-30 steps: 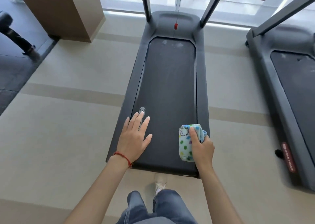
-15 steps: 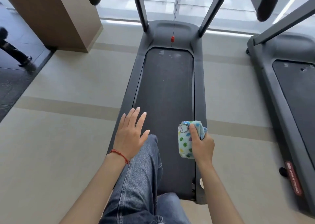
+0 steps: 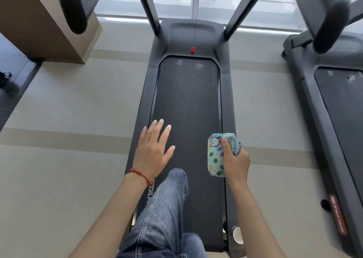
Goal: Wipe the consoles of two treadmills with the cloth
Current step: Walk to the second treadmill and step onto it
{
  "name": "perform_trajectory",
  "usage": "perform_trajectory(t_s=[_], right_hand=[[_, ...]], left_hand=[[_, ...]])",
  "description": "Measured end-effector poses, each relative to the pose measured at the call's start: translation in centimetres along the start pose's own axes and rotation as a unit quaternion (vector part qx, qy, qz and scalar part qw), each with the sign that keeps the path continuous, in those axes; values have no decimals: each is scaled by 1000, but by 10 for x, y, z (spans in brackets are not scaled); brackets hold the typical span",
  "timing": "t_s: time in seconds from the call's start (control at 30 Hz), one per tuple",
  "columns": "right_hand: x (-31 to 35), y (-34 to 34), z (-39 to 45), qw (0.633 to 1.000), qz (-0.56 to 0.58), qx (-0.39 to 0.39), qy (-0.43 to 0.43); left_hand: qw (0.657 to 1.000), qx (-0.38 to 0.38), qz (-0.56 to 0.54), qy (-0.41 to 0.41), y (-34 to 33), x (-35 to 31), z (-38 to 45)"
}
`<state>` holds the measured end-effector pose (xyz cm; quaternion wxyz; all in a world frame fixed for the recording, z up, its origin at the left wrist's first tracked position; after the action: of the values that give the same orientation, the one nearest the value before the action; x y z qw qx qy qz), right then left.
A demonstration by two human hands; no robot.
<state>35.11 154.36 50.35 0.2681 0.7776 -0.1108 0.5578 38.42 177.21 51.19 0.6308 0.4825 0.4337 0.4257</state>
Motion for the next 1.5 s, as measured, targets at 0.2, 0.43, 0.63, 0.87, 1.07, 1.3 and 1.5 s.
perform_trajectory(t_s=[0.2,0.43,0.63,0.87,1.07,1.3,1.5], right_hand=[[72,-35,44,1000,-1,-8,-22],[134,-44,62,999,0,-2,-32],[176,-35,88,1000,-1,-16,-10],[209,-39,144,1000,14,-13,11],[257,-56,220,999,30,14,36],[311,-78,293,998,23,26,59],[341,-112,352,998,16,9,65]], left_hand=[[1000,8,-8,-20,35,21,81],[999,3,-10,-38,79,21,126],[999,-5,-13,-46,101,13,162],[999,-1,-6,-40,108,2,224],[1000,-8,7,-16,113,-2,306],[999,-53,4,1,129,4,394],[996,-91,0,-5,128,29,471]])
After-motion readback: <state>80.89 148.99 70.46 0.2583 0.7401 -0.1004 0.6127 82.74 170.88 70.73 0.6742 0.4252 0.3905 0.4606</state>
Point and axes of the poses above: each hand's wrist, its own z-axis towards the middle knuckle, its own y-axis out of the back of the hand, x = y × z, the point moved 6 cm from there along z, towards the middle knuckle, and after that the axes turned 3 degrees about y, right-handed, at the moved point
